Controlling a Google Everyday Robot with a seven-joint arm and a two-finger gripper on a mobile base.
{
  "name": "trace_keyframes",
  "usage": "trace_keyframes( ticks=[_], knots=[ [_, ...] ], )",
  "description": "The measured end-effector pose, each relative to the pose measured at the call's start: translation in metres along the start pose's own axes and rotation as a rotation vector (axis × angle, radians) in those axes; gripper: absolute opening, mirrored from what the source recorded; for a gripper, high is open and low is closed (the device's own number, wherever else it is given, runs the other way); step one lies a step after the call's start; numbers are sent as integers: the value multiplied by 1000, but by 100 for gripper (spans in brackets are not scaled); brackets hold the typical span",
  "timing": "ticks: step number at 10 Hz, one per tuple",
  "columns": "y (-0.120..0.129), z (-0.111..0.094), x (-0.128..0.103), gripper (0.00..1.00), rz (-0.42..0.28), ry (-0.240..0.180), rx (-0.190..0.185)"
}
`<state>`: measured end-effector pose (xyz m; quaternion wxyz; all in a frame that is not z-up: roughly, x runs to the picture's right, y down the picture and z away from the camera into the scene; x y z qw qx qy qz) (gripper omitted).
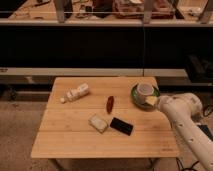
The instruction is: Pick up the ceramic cup
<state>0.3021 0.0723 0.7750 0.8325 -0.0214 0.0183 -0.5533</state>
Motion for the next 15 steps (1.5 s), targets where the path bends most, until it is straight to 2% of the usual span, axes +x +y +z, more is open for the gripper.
trace_keyframes(
  ticks=[3, 8, 12, 15],
  knots=[
    [-16, 17, 25, 74, 14, 13, 26],
    [-30, 44, 48, 74, 23, -9, 37],
    [-36, 63, 63, 74, 52, -52, 15],
    [-31, 78, 70, 74, 68, -76, -11]
  ],
)
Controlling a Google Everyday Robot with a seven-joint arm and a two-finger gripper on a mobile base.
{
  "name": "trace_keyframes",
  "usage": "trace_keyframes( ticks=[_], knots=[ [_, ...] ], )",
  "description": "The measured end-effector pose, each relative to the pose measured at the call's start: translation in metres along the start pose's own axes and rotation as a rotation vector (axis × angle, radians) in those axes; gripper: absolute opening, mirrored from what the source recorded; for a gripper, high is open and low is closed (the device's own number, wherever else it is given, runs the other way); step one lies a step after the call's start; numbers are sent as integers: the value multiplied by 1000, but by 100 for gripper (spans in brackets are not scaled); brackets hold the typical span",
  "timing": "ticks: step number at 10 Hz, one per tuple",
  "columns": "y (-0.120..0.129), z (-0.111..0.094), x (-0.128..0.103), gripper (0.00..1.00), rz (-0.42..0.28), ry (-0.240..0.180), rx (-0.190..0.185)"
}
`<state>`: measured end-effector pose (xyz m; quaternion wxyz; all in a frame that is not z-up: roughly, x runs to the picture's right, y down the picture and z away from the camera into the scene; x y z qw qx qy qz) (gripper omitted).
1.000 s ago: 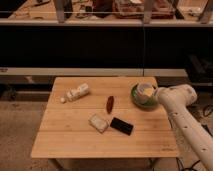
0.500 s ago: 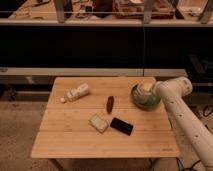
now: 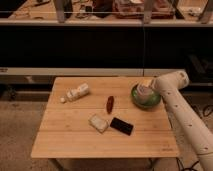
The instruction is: Pick up the ceramic cup
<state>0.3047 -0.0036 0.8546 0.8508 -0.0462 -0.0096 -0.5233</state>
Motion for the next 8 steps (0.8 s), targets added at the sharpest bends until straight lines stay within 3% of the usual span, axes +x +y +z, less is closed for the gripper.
trace_keyframes(
  ticks=[6, 8],
  knots=[
    [14, 33, -3, 74, -11, -28, -40],
    [18, 43, -11, 61, -15, -44, -53]
  ],
)
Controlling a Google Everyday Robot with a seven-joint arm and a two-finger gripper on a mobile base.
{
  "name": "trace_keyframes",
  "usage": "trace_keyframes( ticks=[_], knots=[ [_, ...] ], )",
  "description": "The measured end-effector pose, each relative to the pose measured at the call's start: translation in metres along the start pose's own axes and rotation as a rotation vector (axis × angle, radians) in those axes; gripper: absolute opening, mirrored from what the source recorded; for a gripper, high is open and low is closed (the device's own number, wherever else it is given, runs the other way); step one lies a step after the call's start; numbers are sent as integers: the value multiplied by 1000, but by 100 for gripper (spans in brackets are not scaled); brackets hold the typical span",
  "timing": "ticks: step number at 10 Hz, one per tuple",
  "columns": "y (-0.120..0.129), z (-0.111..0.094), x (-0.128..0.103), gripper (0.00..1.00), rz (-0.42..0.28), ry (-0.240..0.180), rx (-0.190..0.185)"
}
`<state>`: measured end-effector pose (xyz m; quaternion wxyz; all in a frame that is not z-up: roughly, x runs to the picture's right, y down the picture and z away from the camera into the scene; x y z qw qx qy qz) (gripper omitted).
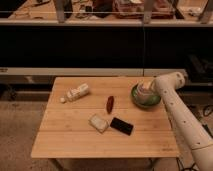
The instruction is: Pick up the ceramic cup
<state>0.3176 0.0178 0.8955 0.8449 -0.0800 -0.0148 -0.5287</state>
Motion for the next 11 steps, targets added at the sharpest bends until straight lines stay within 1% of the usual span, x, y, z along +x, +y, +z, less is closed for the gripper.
trace_keyframes(
  ticks=[1, 2, 3, 5, 6, 7, 8, 9, 11],
  knots=[
    [0, 3, -3, 52, 0, -8, 0],
    [-2, 5, -8, 40, 1, -23, 7],
    [-4, 6, -11, 32, 2, -31, 13],
    [-10, 0, -17, 12, -1, -48, 31],
    [-15, -8, -18, 2, -10, -53, 42],
    [-19, -15, -19, 0, -21, -55, 47],
    [-24, -25, -19, 0, -33, -59, 55],
    [-26, -38, -18, 0, -51, -60, 53],
    [-29, -56, -17, 0, -77, -66, 54]
  ],
)
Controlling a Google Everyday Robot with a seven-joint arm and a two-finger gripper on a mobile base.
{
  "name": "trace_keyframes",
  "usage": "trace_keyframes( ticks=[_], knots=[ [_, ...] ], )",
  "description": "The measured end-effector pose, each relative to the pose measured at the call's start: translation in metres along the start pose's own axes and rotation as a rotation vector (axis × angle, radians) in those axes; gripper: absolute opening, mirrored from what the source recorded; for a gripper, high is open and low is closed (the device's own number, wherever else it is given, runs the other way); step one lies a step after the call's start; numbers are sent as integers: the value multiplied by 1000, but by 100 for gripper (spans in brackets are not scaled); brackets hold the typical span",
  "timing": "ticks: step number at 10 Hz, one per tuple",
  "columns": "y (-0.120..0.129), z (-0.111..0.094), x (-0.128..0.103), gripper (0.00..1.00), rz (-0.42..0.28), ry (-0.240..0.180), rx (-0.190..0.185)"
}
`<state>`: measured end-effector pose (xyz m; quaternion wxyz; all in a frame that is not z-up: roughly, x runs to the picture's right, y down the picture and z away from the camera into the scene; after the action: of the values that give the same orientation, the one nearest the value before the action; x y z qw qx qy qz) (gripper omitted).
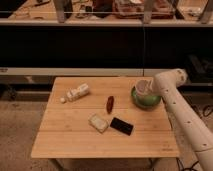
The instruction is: Pick up the ceramic cup
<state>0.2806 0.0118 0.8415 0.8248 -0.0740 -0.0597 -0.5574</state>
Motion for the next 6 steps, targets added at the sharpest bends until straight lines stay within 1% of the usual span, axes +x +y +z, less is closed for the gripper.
trace_keyframes(
  ticks=[2, 3, 5, 6],
  knots=[
    [-10, -28, -1, 0, -54, -9, 5],
    [-14, -38, -1, 0, -72, -12, 10],
    [-25, -63, -1, 0, -100, -19, 37],
    [-27, -71, 1, 0, -104, -19, 48]
  ],
)
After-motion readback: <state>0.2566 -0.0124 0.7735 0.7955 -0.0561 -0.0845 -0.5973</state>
